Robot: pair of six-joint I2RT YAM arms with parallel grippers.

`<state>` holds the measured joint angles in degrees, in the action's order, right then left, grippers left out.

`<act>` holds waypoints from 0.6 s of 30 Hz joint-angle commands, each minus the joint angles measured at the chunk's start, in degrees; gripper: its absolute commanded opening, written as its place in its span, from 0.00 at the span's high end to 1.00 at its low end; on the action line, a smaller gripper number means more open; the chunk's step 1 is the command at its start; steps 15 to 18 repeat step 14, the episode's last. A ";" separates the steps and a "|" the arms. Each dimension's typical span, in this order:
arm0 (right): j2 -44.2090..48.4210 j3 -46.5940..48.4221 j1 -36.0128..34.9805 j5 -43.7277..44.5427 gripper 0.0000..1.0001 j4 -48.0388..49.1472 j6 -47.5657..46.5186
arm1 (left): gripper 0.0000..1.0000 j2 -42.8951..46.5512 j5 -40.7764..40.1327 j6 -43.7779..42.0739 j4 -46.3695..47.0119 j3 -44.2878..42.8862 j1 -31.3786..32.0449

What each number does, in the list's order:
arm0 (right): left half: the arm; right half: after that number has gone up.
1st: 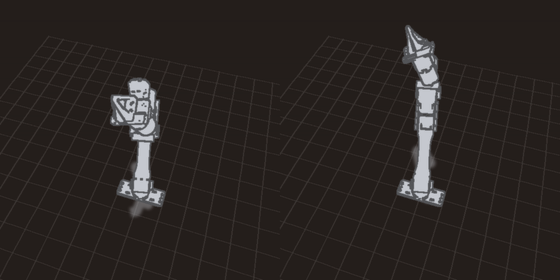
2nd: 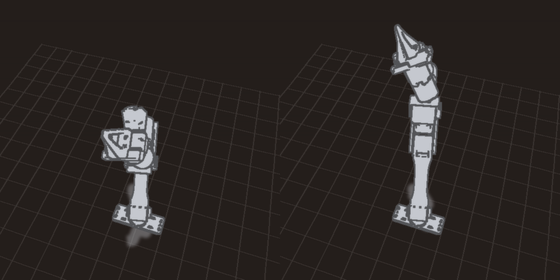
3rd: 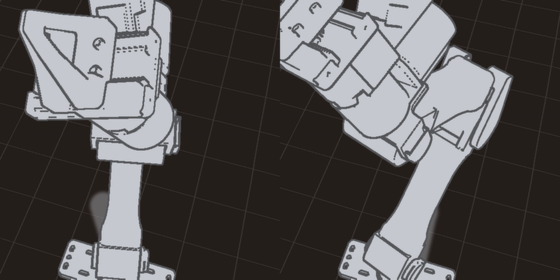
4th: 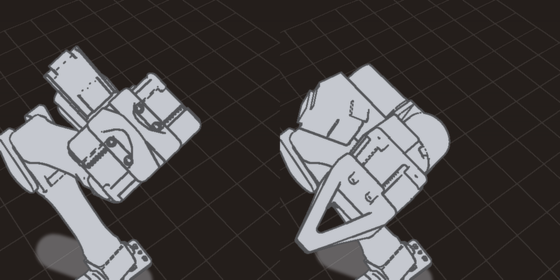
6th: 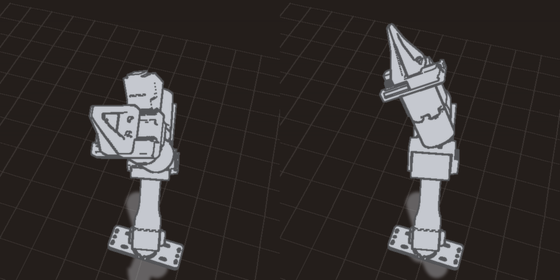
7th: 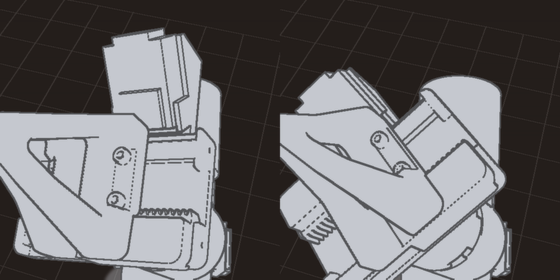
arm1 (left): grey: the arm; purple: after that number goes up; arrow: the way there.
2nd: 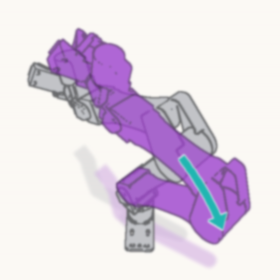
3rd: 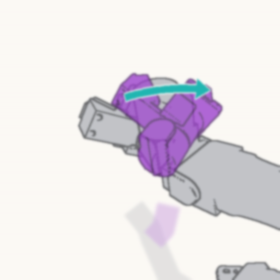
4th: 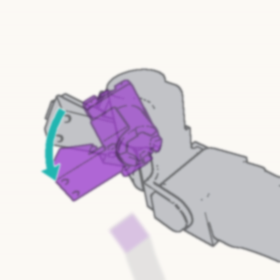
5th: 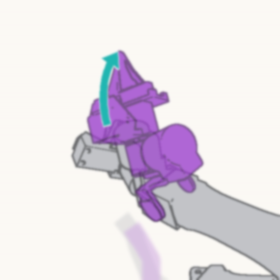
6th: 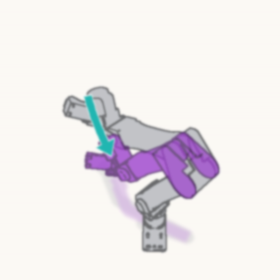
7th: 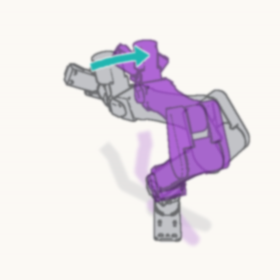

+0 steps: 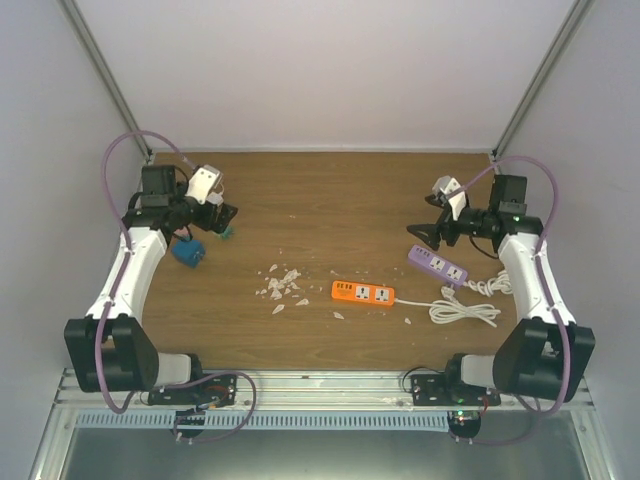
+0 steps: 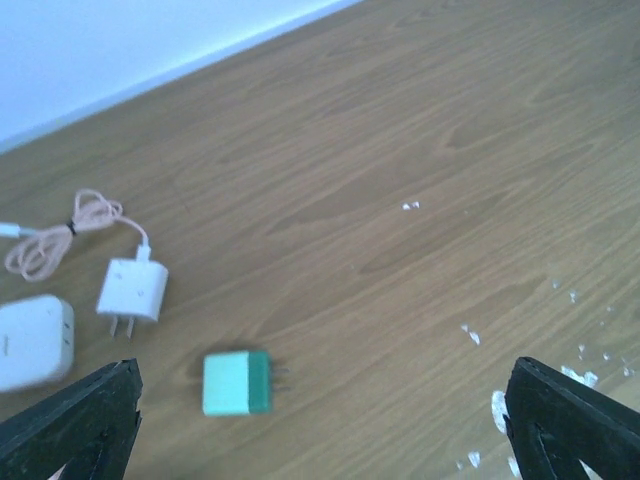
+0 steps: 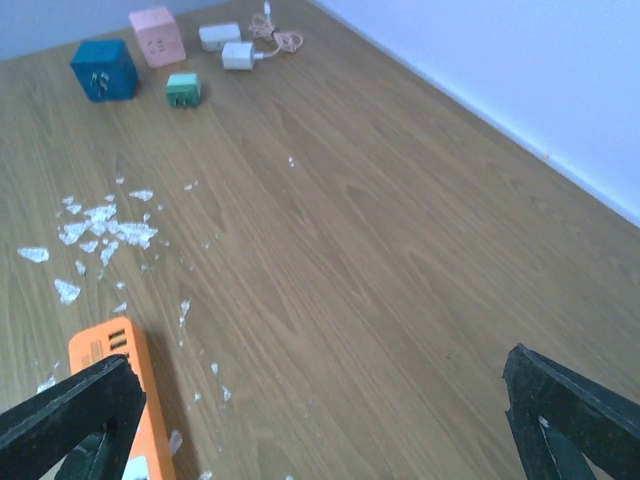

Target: Pull the plug off the socket

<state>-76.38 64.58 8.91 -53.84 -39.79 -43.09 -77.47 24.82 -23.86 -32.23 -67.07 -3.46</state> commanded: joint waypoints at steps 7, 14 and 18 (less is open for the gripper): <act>5.97 -17.66 -0.07 -1.37 0.01 22.74 14.99 | 0.01 9.42 -3.11 4.50 9.15 16.33 -0.32; 7.43 -20.42 0.74 -0.16 0.00 24.63 14.91 | 0.01 10.61 -2.72 5.96 10.92 20.59 -0.29; 7.43 -20.42 0.74 -0.16 0.00 24.63 14.91 | 0.01 10.61 -2.72 5.96 10.92 20.59 -0.29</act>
